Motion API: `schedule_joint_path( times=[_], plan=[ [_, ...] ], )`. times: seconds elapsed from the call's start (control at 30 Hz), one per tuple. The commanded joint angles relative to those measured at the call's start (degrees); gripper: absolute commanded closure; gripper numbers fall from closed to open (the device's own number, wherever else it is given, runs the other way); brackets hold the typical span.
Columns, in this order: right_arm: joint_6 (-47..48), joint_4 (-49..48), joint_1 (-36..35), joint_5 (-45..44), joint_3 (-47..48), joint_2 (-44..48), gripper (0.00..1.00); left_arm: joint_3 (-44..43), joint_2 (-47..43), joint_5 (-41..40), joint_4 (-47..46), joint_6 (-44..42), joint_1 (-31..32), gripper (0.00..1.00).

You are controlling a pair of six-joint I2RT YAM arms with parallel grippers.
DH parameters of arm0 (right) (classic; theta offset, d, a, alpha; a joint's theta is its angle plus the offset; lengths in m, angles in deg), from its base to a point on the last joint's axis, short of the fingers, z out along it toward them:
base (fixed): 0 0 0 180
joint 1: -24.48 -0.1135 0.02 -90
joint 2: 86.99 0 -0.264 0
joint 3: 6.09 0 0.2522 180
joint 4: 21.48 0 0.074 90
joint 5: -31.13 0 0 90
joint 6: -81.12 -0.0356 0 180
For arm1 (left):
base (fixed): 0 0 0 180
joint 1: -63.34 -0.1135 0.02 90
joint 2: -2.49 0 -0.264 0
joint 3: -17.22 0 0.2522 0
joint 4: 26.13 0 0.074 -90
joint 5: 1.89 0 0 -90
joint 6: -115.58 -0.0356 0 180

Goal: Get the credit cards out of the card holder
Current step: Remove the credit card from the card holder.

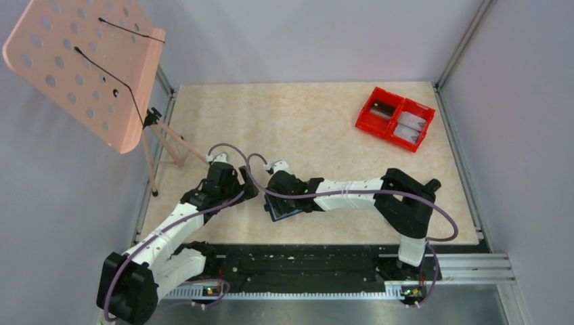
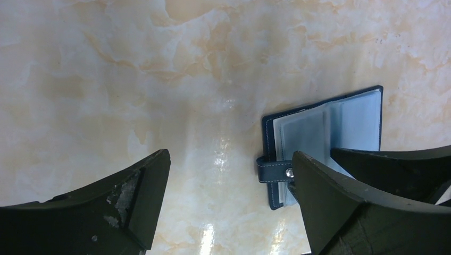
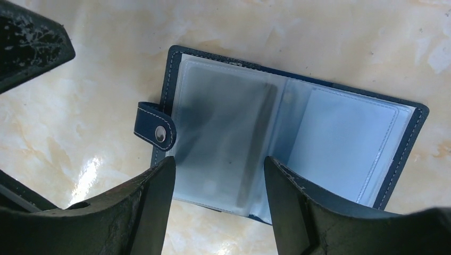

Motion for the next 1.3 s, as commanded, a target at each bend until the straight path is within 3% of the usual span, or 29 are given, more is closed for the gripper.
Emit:
schedule_joint_path(
  times=[0.0,0.37,0.93,1.07,1.27],
  plan=[
    [0.77,0.07,-0.68,-1.06,2.51,-1.79,0.37,0.57,-0.03,2.27,-2.57,0.24,-0.23,0.10],
    [0.95,3.37,-1.80,-6.88,3.64,-3.42,0.39,1.68,1.80,7.42,-5.72,0.95,-0.25,0.12],
    [1.20,4.85,-3.32,-7.84,5.92,-4.35,0.35,2.63,2.03,7.49,-5.99,0.90,-0.23,0.12],
    [1.09,5.63,-3.35,-8.91,6.32,-5.41,0.38,2.70,2.36,7.79,-6.15,0.95,-0.24,0.13],
    [-0.18,5.19,-3.36,-9.92,5.67,-4.65,0.52,2.78,2.82,8.78,-6.78,0.95,-0.23,0.14]
  ],
)
